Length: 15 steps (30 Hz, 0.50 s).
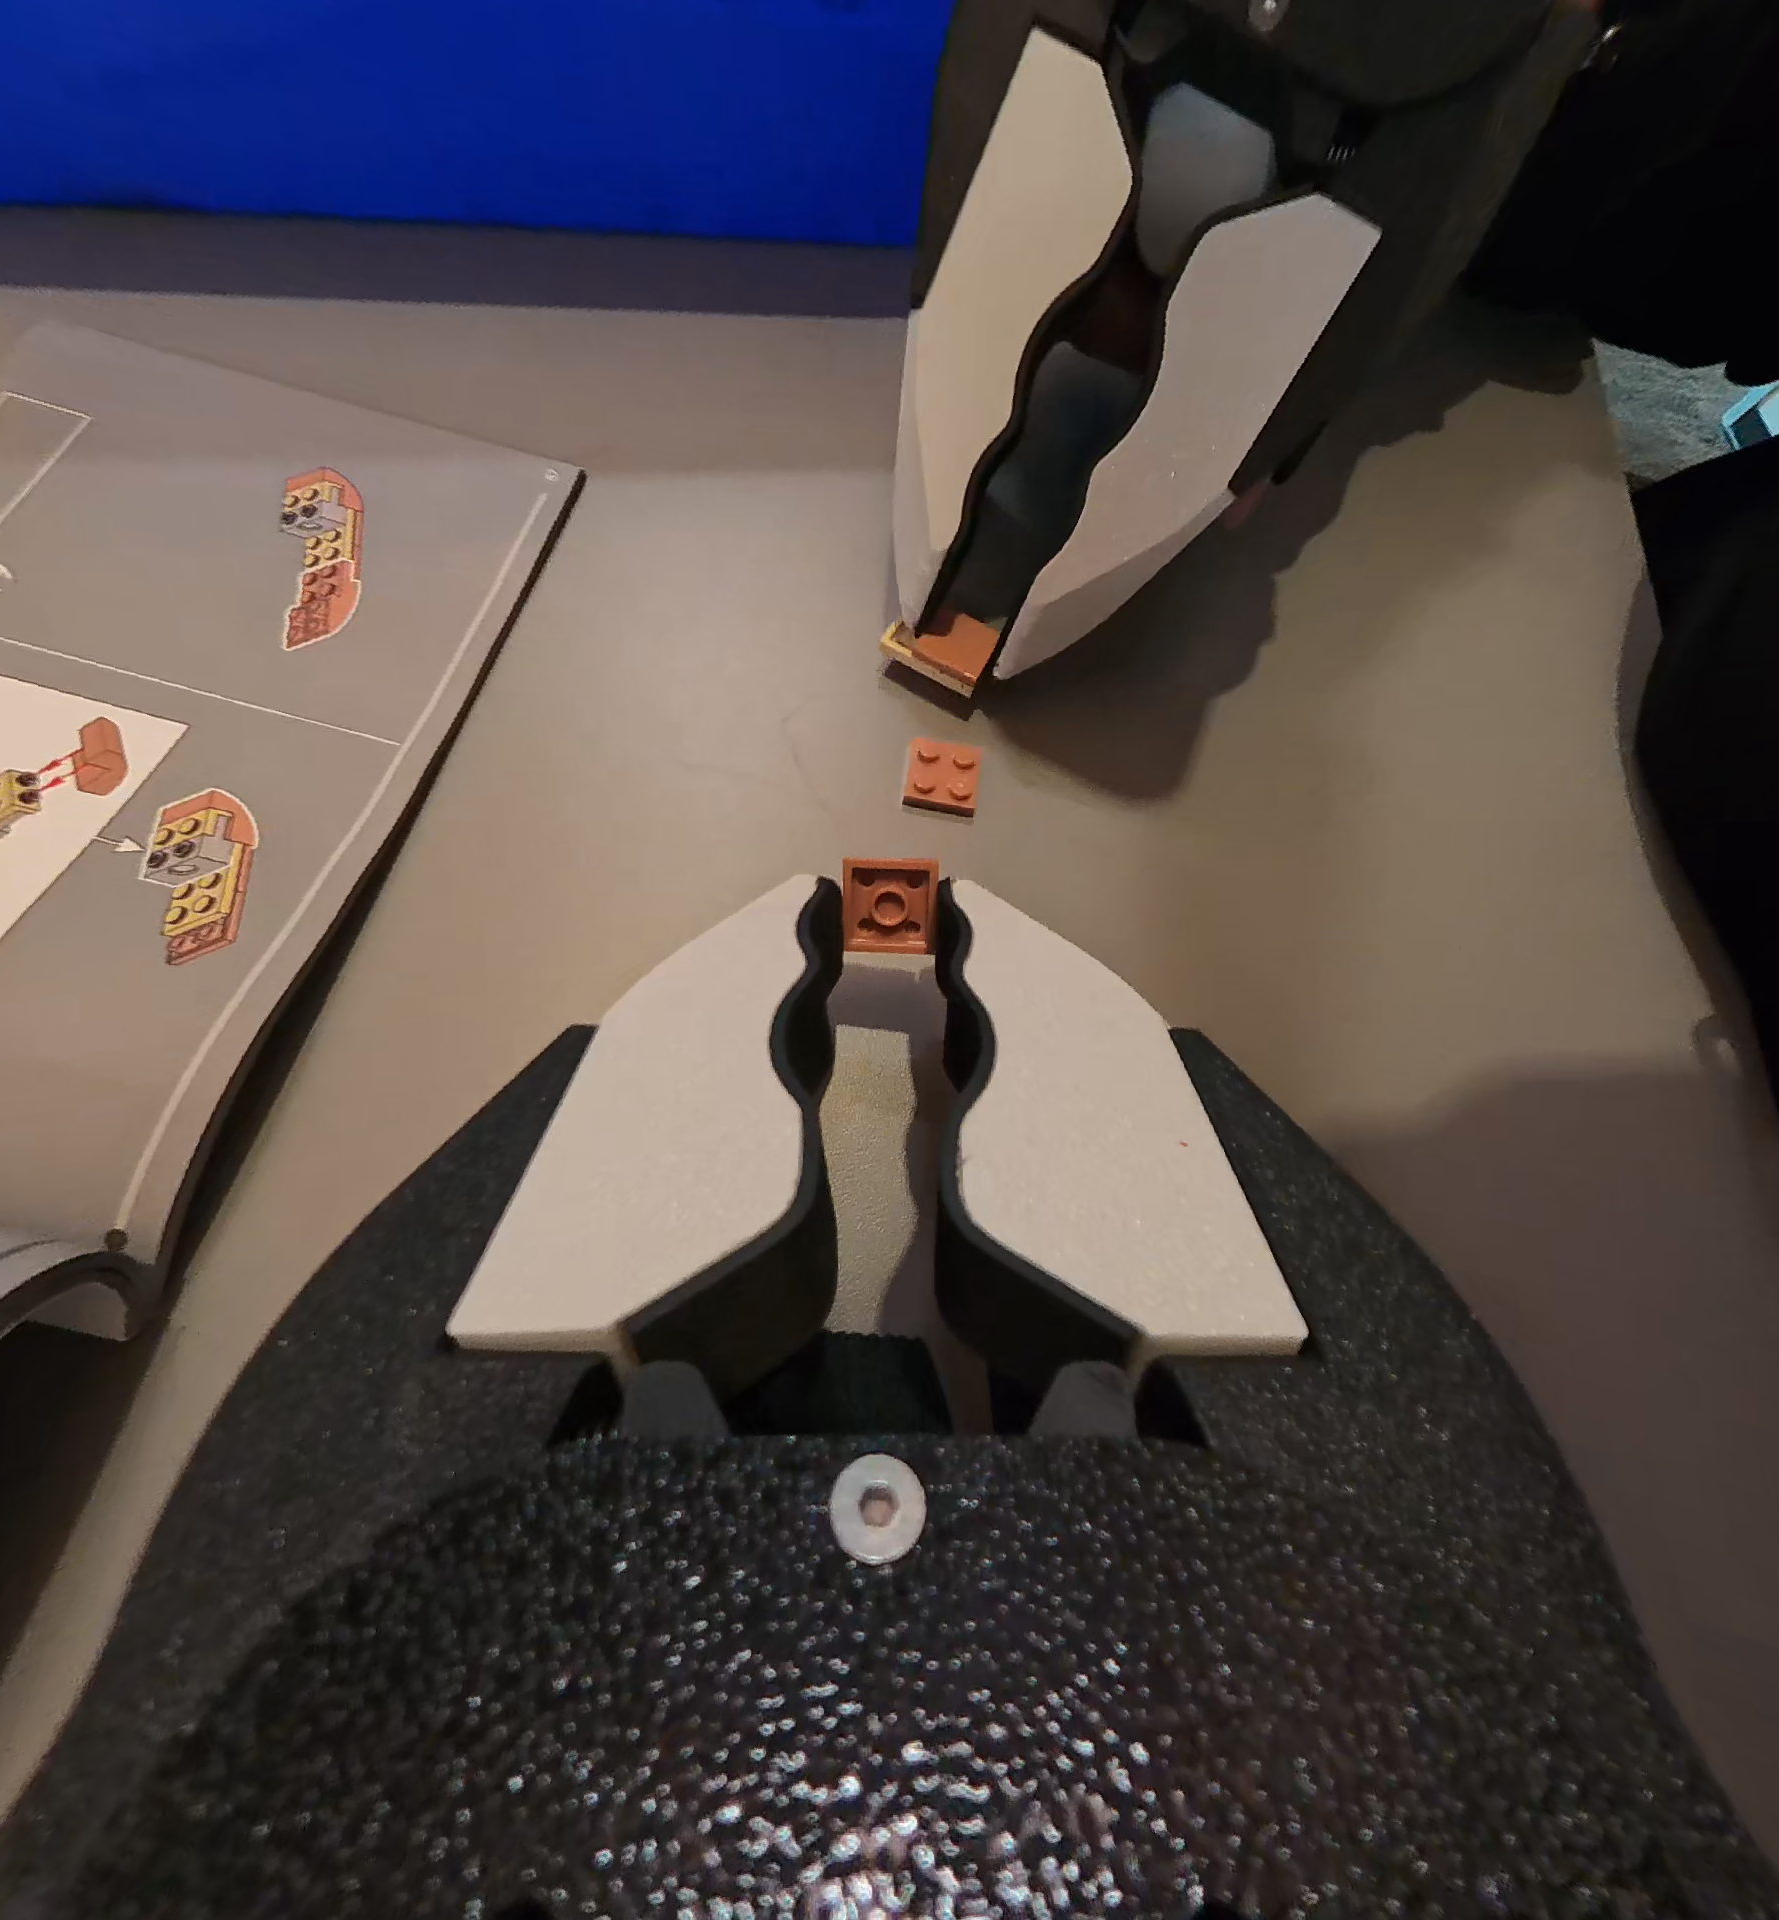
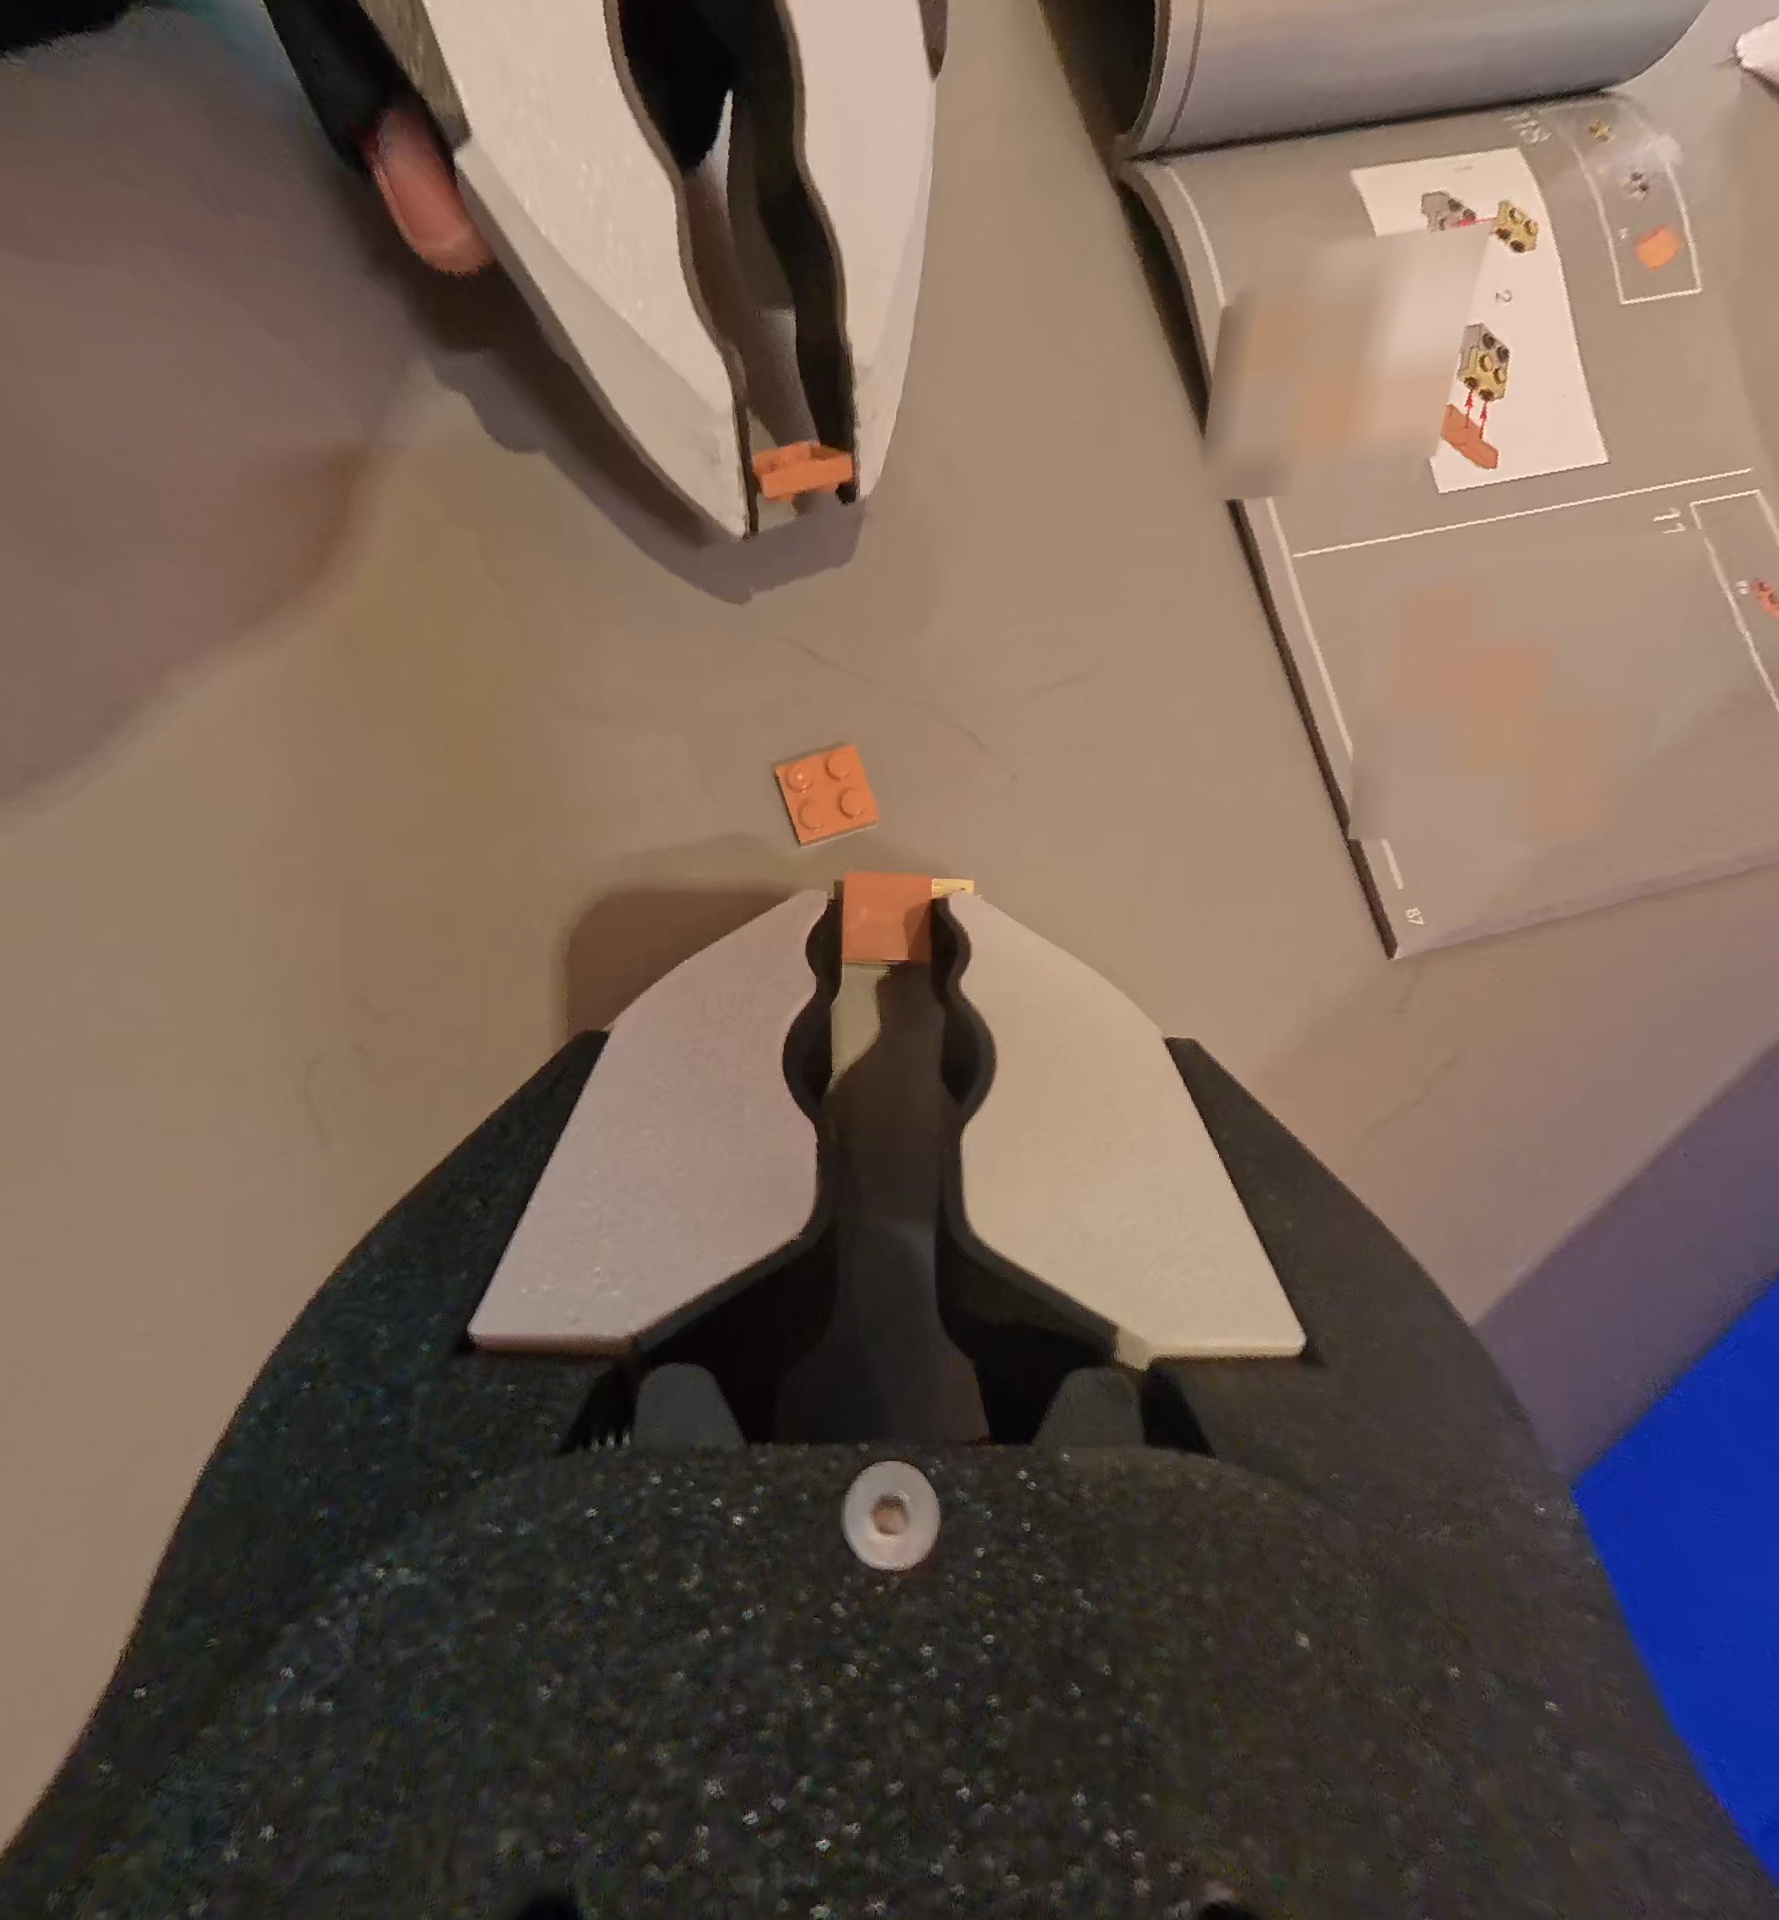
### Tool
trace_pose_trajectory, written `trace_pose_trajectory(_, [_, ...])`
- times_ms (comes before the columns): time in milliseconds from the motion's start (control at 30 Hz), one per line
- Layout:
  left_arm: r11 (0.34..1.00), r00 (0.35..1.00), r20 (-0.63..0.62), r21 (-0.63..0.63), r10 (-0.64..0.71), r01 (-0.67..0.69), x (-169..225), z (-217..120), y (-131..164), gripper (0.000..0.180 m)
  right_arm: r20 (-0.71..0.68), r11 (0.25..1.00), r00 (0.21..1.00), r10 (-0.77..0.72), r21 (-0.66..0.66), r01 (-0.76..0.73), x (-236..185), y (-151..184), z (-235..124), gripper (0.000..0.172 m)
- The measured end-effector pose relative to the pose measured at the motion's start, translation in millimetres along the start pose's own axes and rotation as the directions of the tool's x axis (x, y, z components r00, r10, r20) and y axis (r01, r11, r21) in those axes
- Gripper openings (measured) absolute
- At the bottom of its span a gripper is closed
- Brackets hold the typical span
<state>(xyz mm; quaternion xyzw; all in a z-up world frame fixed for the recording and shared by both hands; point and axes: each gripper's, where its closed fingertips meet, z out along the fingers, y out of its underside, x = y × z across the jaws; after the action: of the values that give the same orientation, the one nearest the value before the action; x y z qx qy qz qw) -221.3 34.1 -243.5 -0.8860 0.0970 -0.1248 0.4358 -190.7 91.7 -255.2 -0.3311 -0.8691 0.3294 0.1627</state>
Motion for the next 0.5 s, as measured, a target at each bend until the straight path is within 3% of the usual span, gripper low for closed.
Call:
trace_pose_trajectory(333, [0.989,0.994,0.051,-0.118,0.092,-0.085,1.6,9.0,13.3,0.016,0.118,0.933,0.980,0.157,0.308,-0.187,5.5,-42.3,-17.9,0.016])
trace_pose_trajectory(500, [0.977,0.986,0.063,-0.158,0.156,-0.144,4.3,12.2,17.6,0.018,0.163,0.898,0.975,0.152,0.389,-0.205,1.4,-54.4,-22.4,0.016])
